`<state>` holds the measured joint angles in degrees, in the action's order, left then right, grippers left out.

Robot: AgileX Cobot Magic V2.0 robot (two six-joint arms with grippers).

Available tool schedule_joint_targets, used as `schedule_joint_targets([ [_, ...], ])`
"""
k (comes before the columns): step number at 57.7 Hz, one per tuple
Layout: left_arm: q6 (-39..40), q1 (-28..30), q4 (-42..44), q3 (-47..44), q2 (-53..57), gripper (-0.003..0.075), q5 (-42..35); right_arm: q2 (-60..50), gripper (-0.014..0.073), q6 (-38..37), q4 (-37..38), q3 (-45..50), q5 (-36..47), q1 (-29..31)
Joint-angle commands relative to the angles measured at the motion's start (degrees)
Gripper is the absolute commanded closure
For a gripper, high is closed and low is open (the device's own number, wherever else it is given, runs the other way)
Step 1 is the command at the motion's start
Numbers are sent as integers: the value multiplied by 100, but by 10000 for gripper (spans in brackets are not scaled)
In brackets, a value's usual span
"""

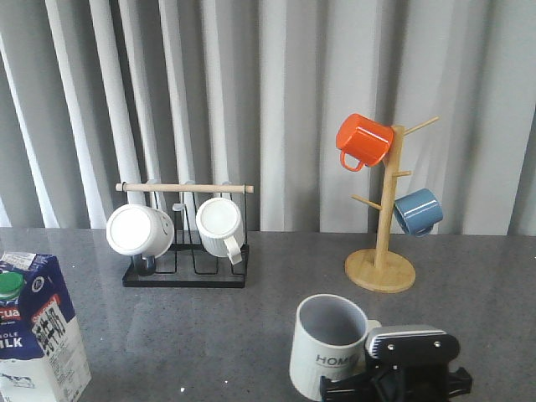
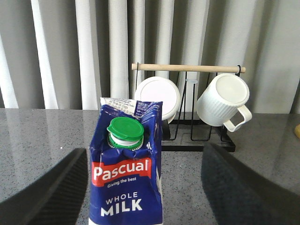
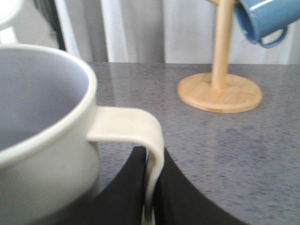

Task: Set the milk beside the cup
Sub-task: 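Grasp the mug handle with the right gripper and slide mug toward center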

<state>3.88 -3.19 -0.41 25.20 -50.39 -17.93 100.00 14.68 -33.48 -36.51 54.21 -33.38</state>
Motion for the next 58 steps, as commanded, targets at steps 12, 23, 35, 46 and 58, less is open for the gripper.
schedule_joint_targets([
  [12, 41, -33, -39, 213, 29, 218, -459, 333, 596, 631, -631, -514, 458, -530],
  [23, 35, -33, -39, 213, 29, 218, -459, 618, 596, 598, -1004, -537, 446, -586],
  [35, 35, -33, -39, 213, 29, 218, -459, 615, 558, 591, -1174, -537, 457, -586],
  [46, 35, -33, -39, 213, 29, 218, -459, 597, 474, 591, -1141, -537, 353, -586],
  [58, 35, -33, -39, 213, 29, 218, -459, 411, 365, 590, -887, -334, 498, -586],
])
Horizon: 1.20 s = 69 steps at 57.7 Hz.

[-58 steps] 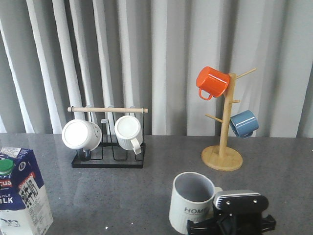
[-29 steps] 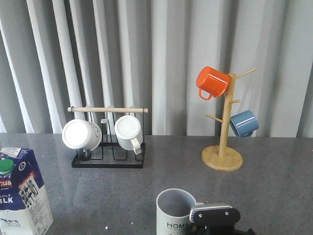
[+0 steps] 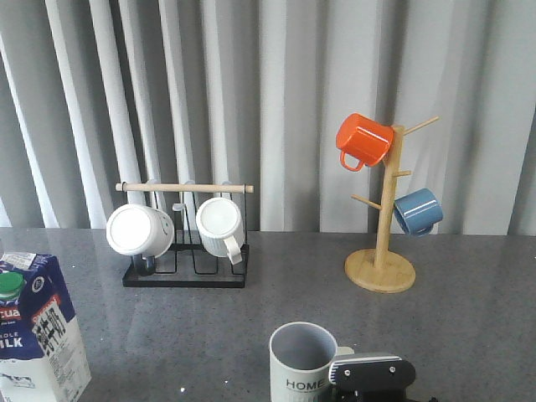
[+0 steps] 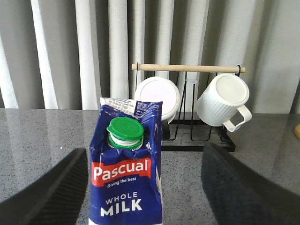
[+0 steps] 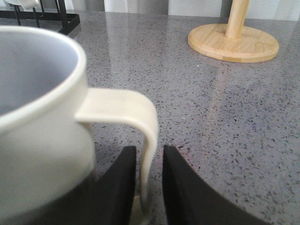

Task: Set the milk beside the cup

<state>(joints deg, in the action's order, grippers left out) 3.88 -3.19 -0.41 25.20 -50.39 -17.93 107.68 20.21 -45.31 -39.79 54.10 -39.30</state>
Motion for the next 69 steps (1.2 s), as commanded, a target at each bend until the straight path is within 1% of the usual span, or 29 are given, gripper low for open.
schedule_joint_targets([
  [1, 35, -33, -39, 213, 29, 218, -459, -367, 359, 38, 323, 11, 526, 5],
  [7, 35, -33, -39, 213, 29, 218, -459, -506, 332, 38, 489, 178, 548, 5],
  [18, 35, -33, -39, 213, 29, 218, -459, -845, 330, -15, 800, 614, 555, 5],
  [27, 35, -33, -39, 213, 29, 218, -459, -1401, 330, 7, 882, 1086, 528, -137],
  [32, 35, -33, -39, 213, 29, 218, -459, -1843, 330, 32, 882, 1319, 263, -224],
  [37, 35, -33, -39, 213, 29, 218, -459, -2338, 330, 378, 909, 1496, -274, -239],
  [40, 35, -33, -39, 213, 29, 218, -459, -2618, 330, 861, 836, 1551, -654, -226],
  [43, 35, -33, -39, 213, 29, 218, -459, -2829, 330, 1318, 739, 1581, -867, -158],
  [48, 35, -33, -39, 213, 29, 218, -459, -3124, 330, 1862, 508, 1593, -1031, -25],
  [52, 35, -33, -39, 213, 29, 218, -459, -3374, 330, 1940, 637, 1593, -1138, 212],
  [55, 35, -33, -39, 213, 29, 218, -459, -3551, 330, 1825, 942, 1593, -1243, 436],
  [59, 35, -33, -39, 213, 29, 218, -459, -3797, 330, 1380, 1628, 1593, -1453, 840],
  [64, 35, -33, -39, 213, 29, 218, -459, -4100, 330, 469, 2683, 1593, -1808, 1475],
  [69, 35, -33, -39, 213, 29, 218, -459, -4415, 330, -573, 3680, 1585, -2275, 2326],
])
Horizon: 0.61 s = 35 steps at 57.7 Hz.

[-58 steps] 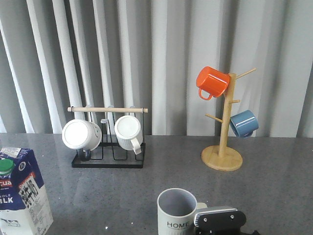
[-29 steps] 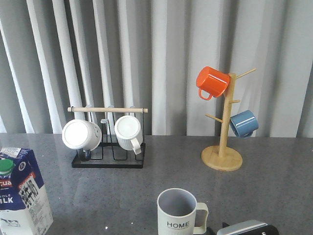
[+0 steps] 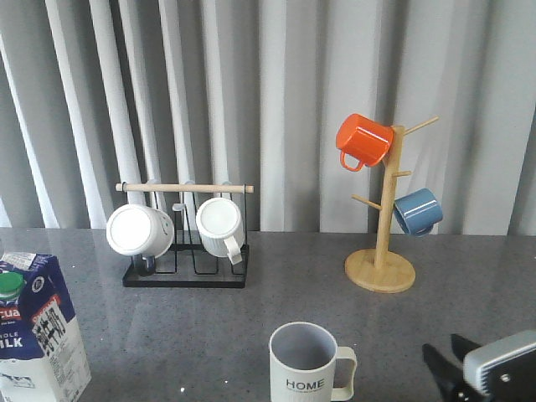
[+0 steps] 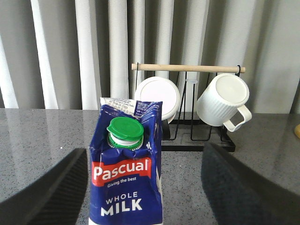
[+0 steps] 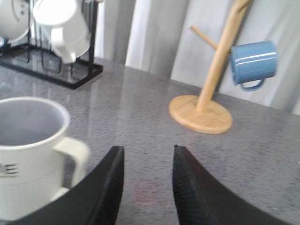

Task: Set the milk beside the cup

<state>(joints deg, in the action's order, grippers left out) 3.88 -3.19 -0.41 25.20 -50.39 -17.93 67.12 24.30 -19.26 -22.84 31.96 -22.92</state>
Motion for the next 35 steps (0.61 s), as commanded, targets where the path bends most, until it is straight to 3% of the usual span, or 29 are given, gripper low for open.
schedule_joint_targets([
  [1, 35, -33, -39, 213, 29, 218, -459, -443, 330, -1136, 1285, -124, -197, 892],
  [9, 35, -33, -39, 213, 29, 218, -459, -1056, 330, -2430, 2579, -130, -602, 2126],
  [16, 35, -33, -39, 213, 29, 218, -459, -1640, 333, -3404, 3138, -130, -613, 2773],
  [23, 35, -33, -39, 213, 29, 218, -459, -2050, 375, -3703, 3616, -130, -824, 2854],
  [28, 35, -33, -39, 213, 29, 218, -459, -2335, 468, -3678, 3788, -130, -1036, 2854],
  [32, 35, -33, -39, 213, 29, 218, -459, -2594, 592, -3678, 3782, -130, -1192, 2854],
  [35, 35, -33, -39, 213, 29, 218, -459, -2758, 609, -3697, 3715, -130, -1242, 2854],
])
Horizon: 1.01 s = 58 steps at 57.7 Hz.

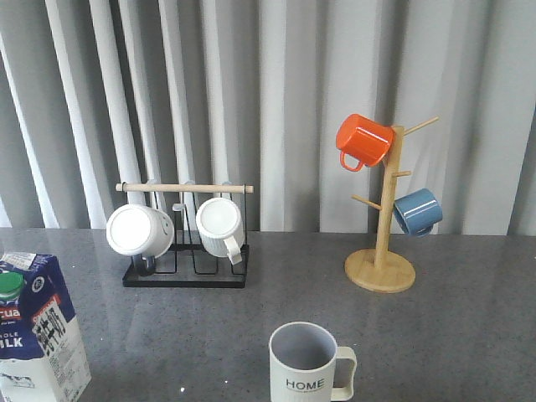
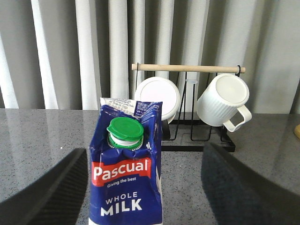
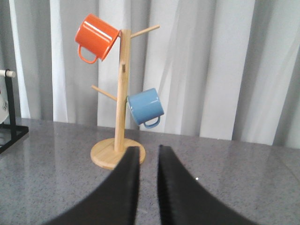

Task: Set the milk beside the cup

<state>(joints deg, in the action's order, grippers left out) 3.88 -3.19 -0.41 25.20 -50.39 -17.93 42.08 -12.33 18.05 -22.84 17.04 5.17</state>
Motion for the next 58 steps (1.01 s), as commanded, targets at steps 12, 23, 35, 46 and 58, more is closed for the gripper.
schedule_joint_targets([
  [12, 35, -33, -39, 213, 29, 218, -459, -573, 602, 91, -25, -119, 304, 46],
  [23, 35, -33, -39, 213, 29, 218, -459, -573, 602, 91, -16, -112, 255, 46],
  [35, 35, -33, -39, 213, 29, 218, -459, -573, 602, 91, -16, -112, 255, 46],
  [46, 35, -33, -39, 213, 29, 218, -459, -573, 602, 91, -16, -112, 255, 46],
  [58, 36, -27, -39, 213, 29, 218, -459, -573, 602, 91, -16, -112, 257, 46],
])
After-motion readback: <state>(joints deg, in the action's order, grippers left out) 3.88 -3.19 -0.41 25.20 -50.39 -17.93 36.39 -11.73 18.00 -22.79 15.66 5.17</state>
